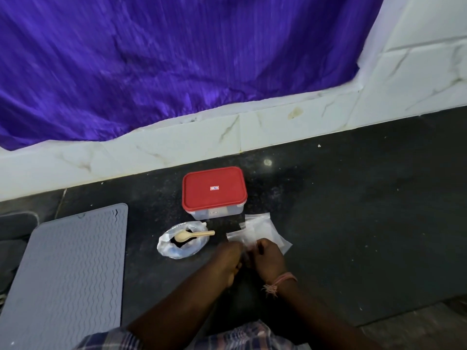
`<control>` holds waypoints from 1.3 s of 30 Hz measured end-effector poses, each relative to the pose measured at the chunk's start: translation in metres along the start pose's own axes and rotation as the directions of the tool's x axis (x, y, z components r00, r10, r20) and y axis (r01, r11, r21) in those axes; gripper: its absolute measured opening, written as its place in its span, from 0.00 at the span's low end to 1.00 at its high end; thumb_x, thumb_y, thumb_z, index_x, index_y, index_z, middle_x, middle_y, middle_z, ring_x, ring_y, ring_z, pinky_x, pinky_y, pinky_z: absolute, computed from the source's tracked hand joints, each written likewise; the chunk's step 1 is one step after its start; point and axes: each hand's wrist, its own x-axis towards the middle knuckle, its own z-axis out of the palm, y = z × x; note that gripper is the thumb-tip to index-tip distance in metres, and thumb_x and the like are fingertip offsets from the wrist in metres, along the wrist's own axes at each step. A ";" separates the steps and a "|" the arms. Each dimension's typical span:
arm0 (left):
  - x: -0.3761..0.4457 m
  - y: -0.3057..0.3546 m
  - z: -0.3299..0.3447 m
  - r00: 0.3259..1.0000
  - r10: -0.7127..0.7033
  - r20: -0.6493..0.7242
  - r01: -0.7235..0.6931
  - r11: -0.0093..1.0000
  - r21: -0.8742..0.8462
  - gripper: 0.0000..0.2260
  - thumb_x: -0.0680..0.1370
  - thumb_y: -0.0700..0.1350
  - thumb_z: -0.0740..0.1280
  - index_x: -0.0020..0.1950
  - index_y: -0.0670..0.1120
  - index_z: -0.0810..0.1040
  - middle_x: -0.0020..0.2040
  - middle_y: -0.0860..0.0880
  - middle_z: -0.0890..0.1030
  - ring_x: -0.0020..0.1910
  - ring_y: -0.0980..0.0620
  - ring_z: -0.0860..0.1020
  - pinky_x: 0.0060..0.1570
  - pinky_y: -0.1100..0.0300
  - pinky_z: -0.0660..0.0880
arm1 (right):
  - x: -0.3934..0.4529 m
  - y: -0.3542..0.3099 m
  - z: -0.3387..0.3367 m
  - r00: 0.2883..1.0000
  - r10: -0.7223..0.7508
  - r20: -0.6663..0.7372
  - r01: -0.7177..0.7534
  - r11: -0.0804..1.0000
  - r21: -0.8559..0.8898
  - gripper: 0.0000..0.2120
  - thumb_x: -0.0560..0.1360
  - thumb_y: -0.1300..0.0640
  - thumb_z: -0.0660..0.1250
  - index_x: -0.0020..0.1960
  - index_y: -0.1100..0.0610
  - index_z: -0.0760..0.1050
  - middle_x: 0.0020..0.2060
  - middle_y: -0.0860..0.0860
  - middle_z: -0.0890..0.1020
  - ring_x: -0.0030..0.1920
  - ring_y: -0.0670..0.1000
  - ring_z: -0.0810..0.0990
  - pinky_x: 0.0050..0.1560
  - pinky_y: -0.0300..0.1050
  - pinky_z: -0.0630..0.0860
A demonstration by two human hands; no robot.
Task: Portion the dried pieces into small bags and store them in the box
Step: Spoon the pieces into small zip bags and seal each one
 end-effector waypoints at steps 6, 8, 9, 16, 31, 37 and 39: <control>0.000 0.009 0.012 0.990 0.136 0.032 -0.137 0.990 0.034 0.10 0.80 0.37 0.65 0.57 0.42 0.83 0.39 0.44 0.82 0.33 0.53 0.78 0.30 0.63 0.73 | 0.021 -0.017 -0.008 0.993 -0.041 -0.114 0.034 0.998 -0.058 0.04 0.76 0.61 0.65 0.44 0.54 0.75 0.39 0.50 0.81 0.43 0.52 0.80 0.44 0.45 0.77; 0.003 0.011 0.014 0.987 0.160 0.032 -0.161 0.986 0.044 0.11 0.80 0.38 0.65 0.60 0.43 0.82 0.43 0.42 0.82 0.35 0.52 0.79 0.30 0.63 0.73 | 0.028 -0.020 -0.012 0.997 -0.038 -0.069 0.031 0.995 -0.094 0.03 0.76 0.57 0.65 0.49 0.54 0.76 0.44 0.51 0.82 0.46 0.53 0.81 0.48 0.48 0.78; 0.004 0.012 0.014 0.985 0.170 0.019 -0.170 0.984 0.047 0.10 0.81 0.38 0.65 0.60 0.42 0.82 0.44 0.42 0.83 0.35 0.52 0.79 0.28 0.63 0.74 | 0.028 -0.024 -0.013 0.998 -0.035 -0.044 0.029 0.990 -0.136 0.06 0.76 0.53 0.65 0.51 0.54 0.76 0.46 0.51 0.82 0.47 0.54 0.81 0.48 0.47 0.77; 0.023 0.006 0.004 0.973 0.144 -0.180 -0.131 0.988 0.085 0.07 0.75 0.32 0.68 0.49 0.40 0.84 0.36 0.42 0.83 0.34 0.47 0.79 0.37 0.57 0.75 | 0.037 -0.027 -0.033 0.937 -0.320 -0.141 0.182 0.790 -0.585 0.11 0.78 0.55 0.63 0.58 0.58 0.76 0.54 0.56 0.79 0.55 0.57 0.78 0.53 0.49 0.75; 0.016 0.001 0.005 0.941 0.283 -0.188 -0.214 0.923 0.320 0.13 0.74 0.38 0.67 0.56 0.46 0.85 0.49 0.45 0.86 0.47 0.47 0.83 0.41 0.59 0.75 | 0.060 0.001 -0.052 0.901 -0.268 -0.342 0.137 0.922 -0.363 0.05 0.74 0.65 0.70 0.41 0.61 0.83 0.39 0.58 0.84 0.42 0.59 0.82 0.40 0.40 0.65; 0.000 0.017 0.008 0.934 0.321 -0.157 -0.326 0.946 -0.004 0.15 0.80 0.55 0.68 0.46 0.43 0.81 0.37 0.47 0.82 0.35 0.48 0.80 0.42 0.51 0.81 | 0.014 -0.006 -0.038 0.794 -0.426 -0.433 0.362 0.904 -0.227 0.06 0.75 0.68 0.69 0.49 0.59 0.82 0.46 0.53 0.84 0.47 0.51 0.80 0.51 0.36 0.72; -0.009 0.029 0.004 0.948 0.296 -0.117 -0.316 0.922 -0.222 0.20 0.81 0.58 0.67 0.41 0.43 0.79 0.29 0.49 0.76 0.26 0.52 0.74 0.31 0.59 0.73 | 0.000 -0.003 -0.025 0.765 -0.526 -0.371 0.464 0.850 -0.247 0.08 0.75 0.69 0.69 0.51 0.59 0.82 0.49 0.53 0.84 0.50 0.50 0.80 0.56 0.29 0.70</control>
